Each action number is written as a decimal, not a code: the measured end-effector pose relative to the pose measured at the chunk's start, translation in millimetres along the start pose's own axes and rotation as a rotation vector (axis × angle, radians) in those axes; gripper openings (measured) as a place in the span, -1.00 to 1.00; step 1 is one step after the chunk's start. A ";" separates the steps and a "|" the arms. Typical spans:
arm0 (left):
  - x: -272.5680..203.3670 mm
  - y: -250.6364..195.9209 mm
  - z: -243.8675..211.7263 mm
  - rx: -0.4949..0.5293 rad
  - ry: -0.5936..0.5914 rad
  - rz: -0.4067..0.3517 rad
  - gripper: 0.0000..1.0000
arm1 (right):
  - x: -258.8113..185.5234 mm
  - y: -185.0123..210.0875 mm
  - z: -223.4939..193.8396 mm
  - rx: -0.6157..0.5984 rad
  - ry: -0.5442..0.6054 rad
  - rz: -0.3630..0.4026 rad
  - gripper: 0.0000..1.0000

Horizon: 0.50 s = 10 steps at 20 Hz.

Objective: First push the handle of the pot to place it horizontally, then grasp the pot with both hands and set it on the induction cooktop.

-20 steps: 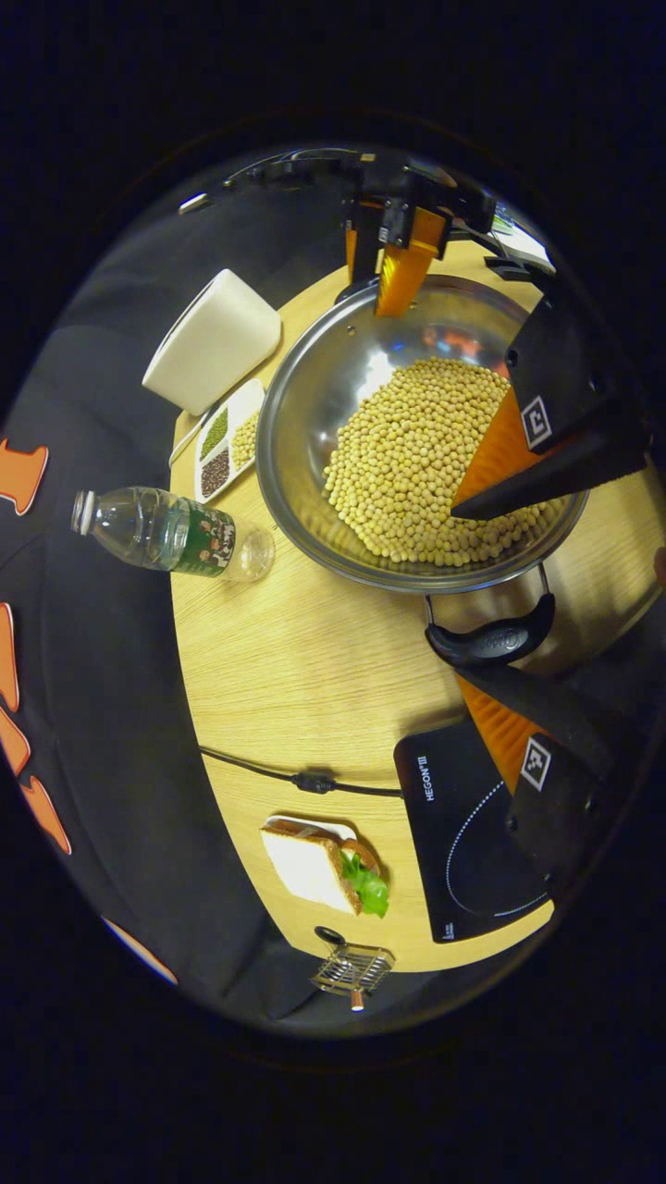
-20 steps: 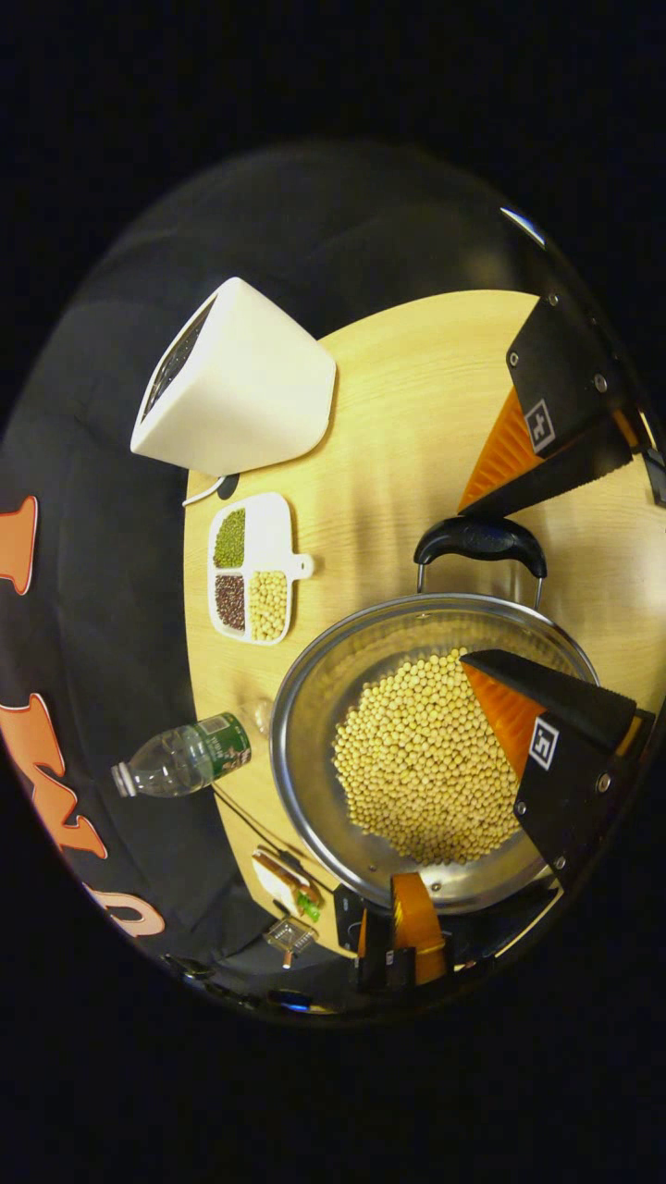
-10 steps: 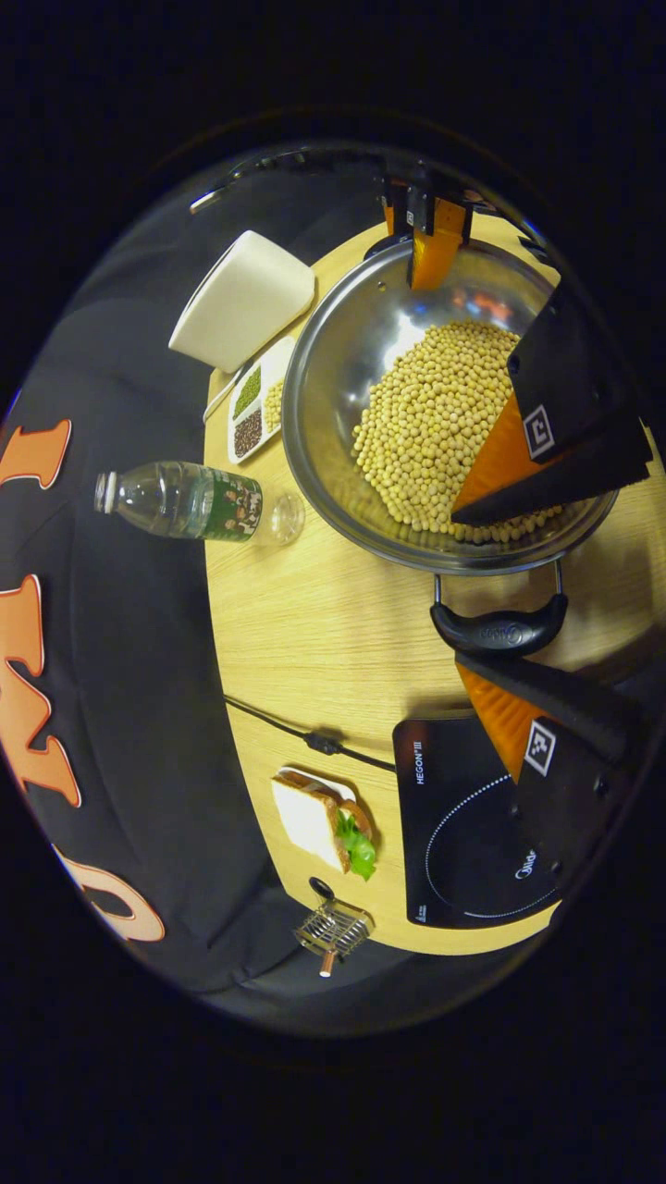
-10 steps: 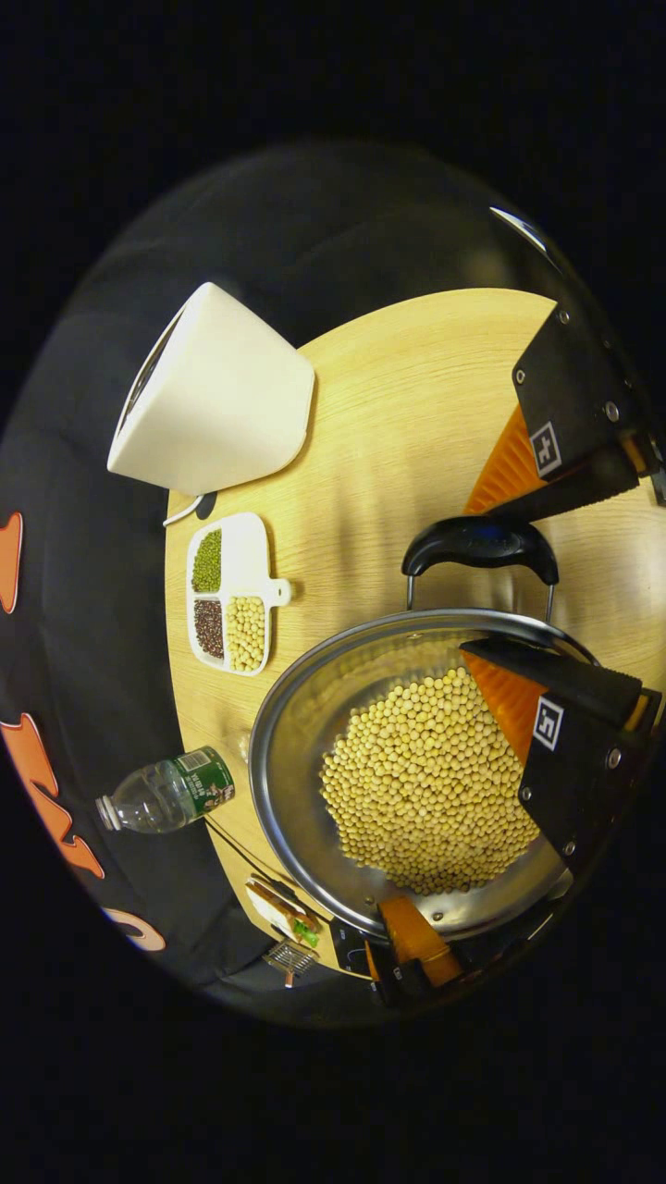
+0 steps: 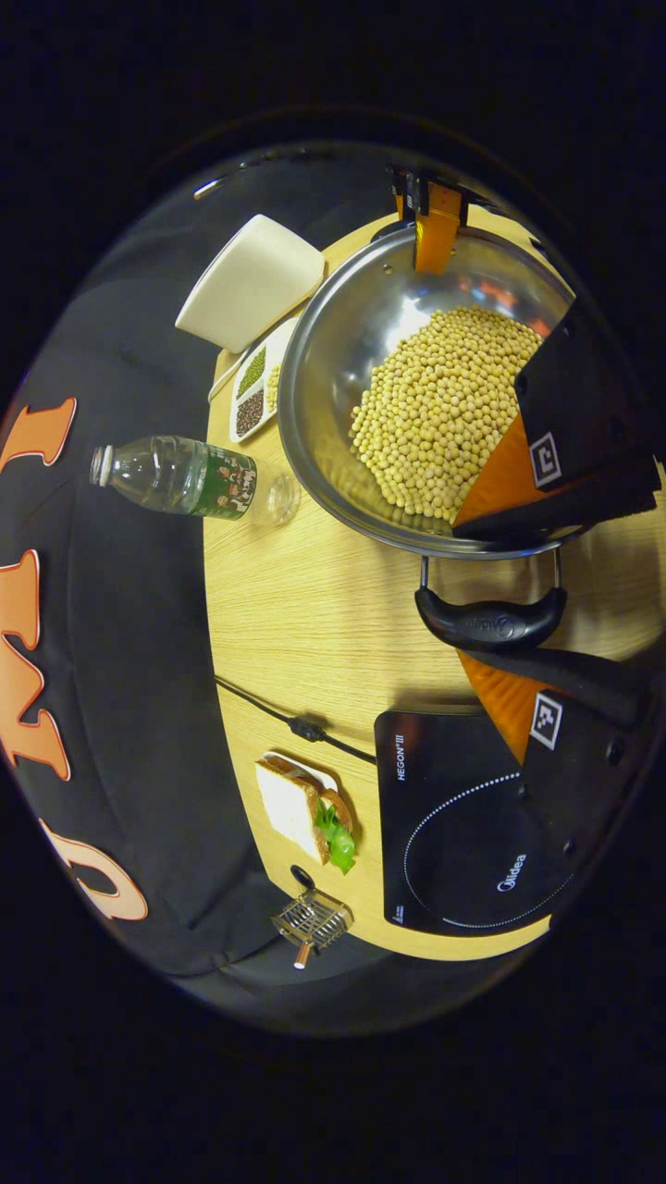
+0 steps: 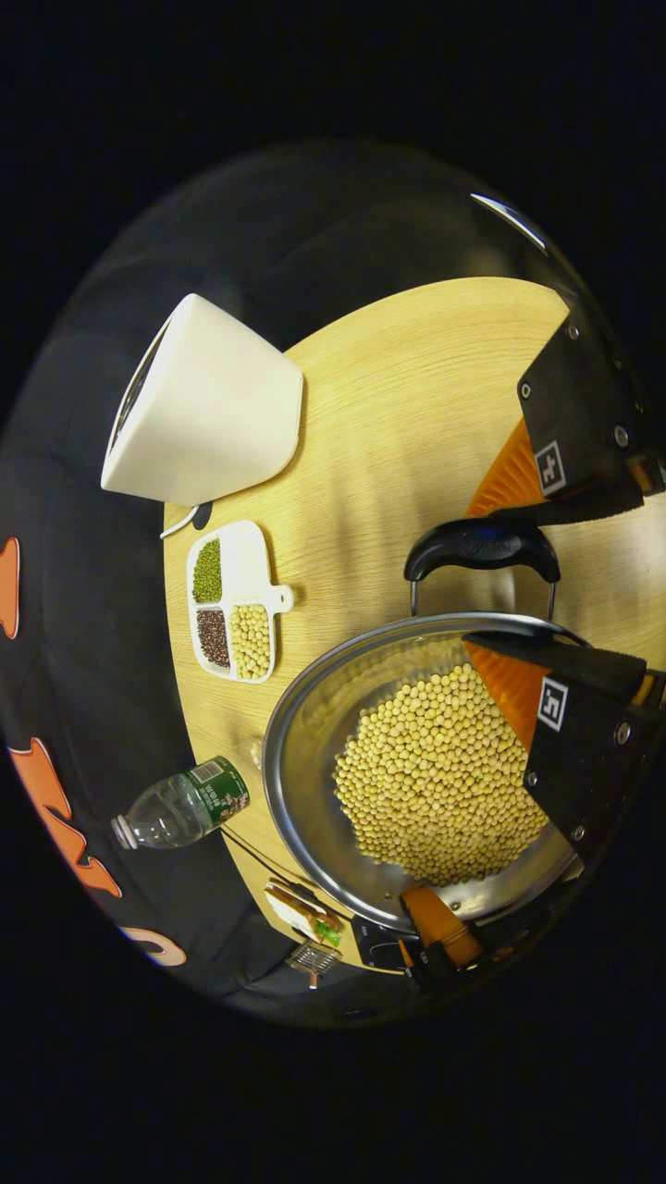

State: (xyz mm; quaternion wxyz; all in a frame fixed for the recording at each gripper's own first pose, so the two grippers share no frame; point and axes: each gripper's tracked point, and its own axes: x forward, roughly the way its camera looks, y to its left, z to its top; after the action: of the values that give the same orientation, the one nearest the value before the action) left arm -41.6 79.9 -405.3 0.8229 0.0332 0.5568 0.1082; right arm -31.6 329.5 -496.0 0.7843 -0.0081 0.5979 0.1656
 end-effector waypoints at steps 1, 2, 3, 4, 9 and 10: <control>-1.6 0.2 -0.6 0.004 0.011 0.005 0.29 | -2.3 0.0 2.9 0.006 0.002 0.012 0.10; -2.3 -1.0 5.0 0.005 0.003 0.008 0.29 | -3.4 0.5 6.5 0.005 -0.003 0.025 0.06; -5.0 0.5 9.9 0.016 -0.009 0.011 0.29 | -6.0 -1.3 12.9 0.001 -0.020 0.033 0.04; -10.7 2.1 15.7 0.020 -0.028 0.013 0.27 | -10.9 -6.6 13.8 -0.001 -0.037 0.039 0.02; -44.8 13.1 40.4 0.018 -0.105 0.011 0.28 | -66.8 -31.7 45.3 0.006 -0.130 0.060 0.02; -50.7 14.6 48.4 0.017 -0.120 0.012 0.28 | -76.8 -34.2 50.8 0.001 -0.144 0.063 0.02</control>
State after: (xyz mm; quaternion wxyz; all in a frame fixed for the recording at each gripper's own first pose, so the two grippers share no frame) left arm -17.1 86.5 -338.4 0.8540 0.0498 0.5070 0.1061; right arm 7.4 288.6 -415.7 0.8196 0.0230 0.5400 0.1903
